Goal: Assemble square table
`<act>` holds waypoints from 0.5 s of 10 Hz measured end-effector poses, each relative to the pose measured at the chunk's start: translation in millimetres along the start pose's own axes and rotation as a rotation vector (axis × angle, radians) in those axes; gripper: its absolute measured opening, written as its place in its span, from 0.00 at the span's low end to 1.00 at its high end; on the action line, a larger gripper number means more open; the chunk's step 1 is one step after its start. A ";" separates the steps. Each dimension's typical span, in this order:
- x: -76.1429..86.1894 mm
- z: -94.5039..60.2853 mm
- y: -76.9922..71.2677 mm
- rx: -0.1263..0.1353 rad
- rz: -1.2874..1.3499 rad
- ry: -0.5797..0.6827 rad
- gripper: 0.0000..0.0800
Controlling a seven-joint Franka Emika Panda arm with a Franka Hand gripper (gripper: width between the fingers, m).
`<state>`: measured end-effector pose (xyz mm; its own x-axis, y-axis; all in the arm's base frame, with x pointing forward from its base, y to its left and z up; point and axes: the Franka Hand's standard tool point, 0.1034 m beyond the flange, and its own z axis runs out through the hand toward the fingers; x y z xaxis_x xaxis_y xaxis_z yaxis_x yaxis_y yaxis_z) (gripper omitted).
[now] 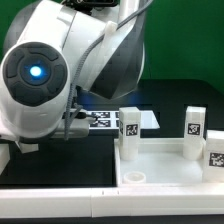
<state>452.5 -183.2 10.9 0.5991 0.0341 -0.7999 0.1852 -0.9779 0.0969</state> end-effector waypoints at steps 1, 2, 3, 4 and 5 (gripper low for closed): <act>-0.7 1.1 2.6 0.004 0.004 -0.001 0.81; 0.0 -3.2 3.9 0.002 0.007 0.008 0.81; 0.1 -2.2 3.6 0.003 0.006 0.006 0.66; 0.2 -1.9 3.6 0.003 0.006 0.006 0.47; -0.2 -2.1 3.6 0.003 0.007 0.005 0.35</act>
Offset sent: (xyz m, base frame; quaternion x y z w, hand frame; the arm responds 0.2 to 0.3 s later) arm 0.0000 0.0000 0.0000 0.0000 0.0000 0.0000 1.0000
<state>454.8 -186.3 12.7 0.6041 0.0287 -0.7964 0.1787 -0.9788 0.1003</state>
